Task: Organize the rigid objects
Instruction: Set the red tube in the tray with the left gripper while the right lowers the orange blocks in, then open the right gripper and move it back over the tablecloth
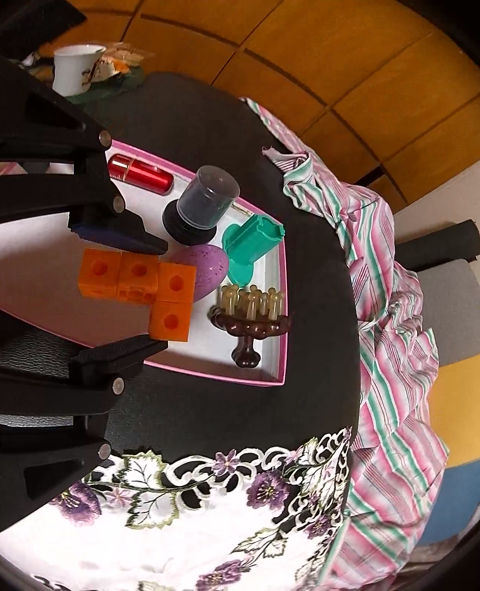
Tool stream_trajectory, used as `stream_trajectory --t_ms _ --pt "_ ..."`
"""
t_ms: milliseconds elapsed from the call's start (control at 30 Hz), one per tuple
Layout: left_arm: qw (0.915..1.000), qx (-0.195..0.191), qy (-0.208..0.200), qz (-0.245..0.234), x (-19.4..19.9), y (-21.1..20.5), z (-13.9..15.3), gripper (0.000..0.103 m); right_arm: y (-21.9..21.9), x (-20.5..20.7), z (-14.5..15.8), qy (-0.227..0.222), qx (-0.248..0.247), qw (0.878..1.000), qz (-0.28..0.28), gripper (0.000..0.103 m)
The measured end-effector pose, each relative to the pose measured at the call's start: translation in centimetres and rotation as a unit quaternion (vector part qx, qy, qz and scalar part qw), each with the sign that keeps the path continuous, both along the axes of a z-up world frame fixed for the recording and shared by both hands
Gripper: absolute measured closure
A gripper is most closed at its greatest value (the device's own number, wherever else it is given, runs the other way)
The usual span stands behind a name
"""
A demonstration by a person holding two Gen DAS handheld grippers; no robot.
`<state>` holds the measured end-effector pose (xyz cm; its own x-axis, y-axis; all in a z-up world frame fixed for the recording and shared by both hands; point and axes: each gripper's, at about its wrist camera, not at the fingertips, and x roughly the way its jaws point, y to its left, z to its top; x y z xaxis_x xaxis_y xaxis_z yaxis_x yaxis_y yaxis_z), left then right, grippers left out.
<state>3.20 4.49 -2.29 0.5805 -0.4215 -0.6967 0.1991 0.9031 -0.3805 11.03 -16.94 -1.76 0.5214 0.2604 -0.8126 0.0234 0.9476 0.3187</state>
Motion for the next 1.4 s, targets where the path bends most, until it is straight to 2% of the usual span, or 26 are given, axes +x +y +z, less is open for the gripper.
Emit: stream_trajectory --t_ms 233,567,1100,1400 --pt "1.0000 0.000 -0.001 0.003 -0.5 0.4 0.0 0.060 0.7 1.0 -0.4 -0.007 -0.051 0.999 -0.002 0.058" --pt "0.9999 0.003 0.004 0.009 -0.7 0.7 -0.3 0.060 0.8 1.2 -0.5 -0.017 -0.078 0.997 -0.005 0.056" --pt "0.9999 0.005 0.014 -0.009 -0.9 -1.1 -0.5 0.060 -0.8 -2.0 3.0 -0.046 -0.065 0.997 -0.005 0.053" --pt "0.9990 0.006 0.013 -0.042 -1.2 -3.6 0.0 0.060 -4.6 -4.9 3.9 -0.043 -0.069 0.996 -0.033 0.051"
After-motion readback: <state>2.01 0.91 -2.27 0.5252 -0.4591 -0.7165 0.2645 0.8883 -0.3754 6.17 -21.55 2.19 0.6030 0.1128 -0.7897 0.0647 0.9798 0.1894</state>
